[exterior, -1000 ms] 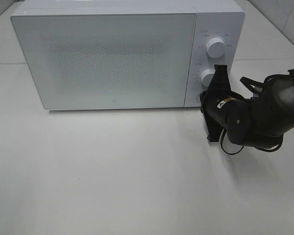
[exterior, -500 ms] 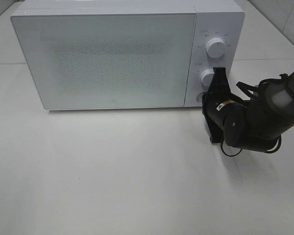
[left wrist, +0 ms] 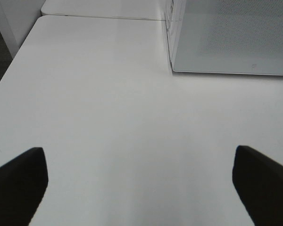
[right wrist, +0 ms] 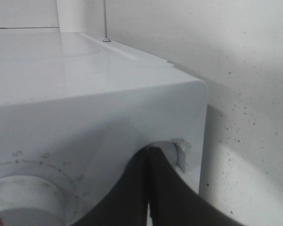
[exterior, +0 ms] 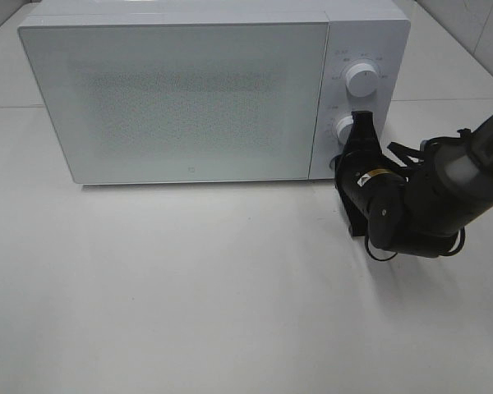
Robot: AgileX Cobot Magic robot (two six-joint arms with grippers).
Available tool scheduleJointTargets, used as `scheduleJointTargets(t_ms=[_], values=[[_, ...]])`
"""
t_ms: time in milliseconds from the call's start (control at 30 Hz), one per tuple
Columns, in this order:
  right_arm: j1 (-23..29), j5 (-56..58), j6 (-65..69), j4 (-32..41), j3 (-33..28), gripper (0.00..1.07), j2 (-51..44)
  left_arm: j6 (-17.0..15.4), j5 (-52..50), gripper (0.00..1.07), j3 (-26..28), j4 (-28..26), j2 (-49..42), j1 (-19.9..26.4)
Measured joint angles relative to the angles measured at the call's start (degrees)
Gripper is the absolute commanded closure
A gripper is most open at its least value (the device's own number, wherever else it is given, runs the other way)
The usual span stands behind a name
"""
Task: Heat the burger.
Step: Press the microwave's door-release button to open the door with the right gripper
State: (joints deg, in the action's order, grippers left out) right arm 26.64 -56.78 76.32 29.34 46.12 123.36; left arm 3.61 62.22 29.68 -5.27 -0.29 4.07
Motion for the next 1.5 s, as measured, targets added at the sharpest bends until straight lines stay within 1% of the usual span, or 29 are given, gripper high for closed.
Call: scheduleJointTargets(t_ms=[267, 833, 1000, 1133, 1300, 1367, 1467, 1500], values=[[0.4, 5.1, -4.5, 4.0, 3.8, 1.07, 1.1, 0.0, 0.0, 0.04, 0.0, 0.0, 0.0, 0.0], [0.8, 5.6, -4.6, 4.5, 4.0, 1.07, 1.0, 0.0, 0.0, 0.04, 0.0, 0.0, 0.0, 0.0], [1.8, 5.0, -4.5, 6.5, 3.9, 1.07, 0.9, 0.0, 0.0, 0.04, 0.0, 0.0, 0.0, 0.0], [1.9, 4.5, -4.5, 6.7, 3.2, 1.07, 0.1, 0.0, 0.0, 0.04, 0.0, 0.0, 0.0, 0.0], [1.8, 5.3, -3.8, 4.7, 1.3, 1.07, -1.9, 0.0, 0.0, 0.04, 0.0, 0.0, 0.0, 0.0], [1.7, 7.7, -2.5, 3.1, -0.3, 1.07, -3.8, 0.0, 0.0, 0.04, 0.0, 0.0, 0.0, 0.0], [1.7, 8.1, -2.3, 2.5, -0.7, 1.07, -4.4, 0.0, 0.0, 0.04, 0.0, 0.0, 0.0, 0.0], [1.9, 8.5, -1.9, -1.1, -1.5, 1.07, -6.2, 0.0, 0.0, 0.04, 0.0, 0.0, 0.0, 0.0]])
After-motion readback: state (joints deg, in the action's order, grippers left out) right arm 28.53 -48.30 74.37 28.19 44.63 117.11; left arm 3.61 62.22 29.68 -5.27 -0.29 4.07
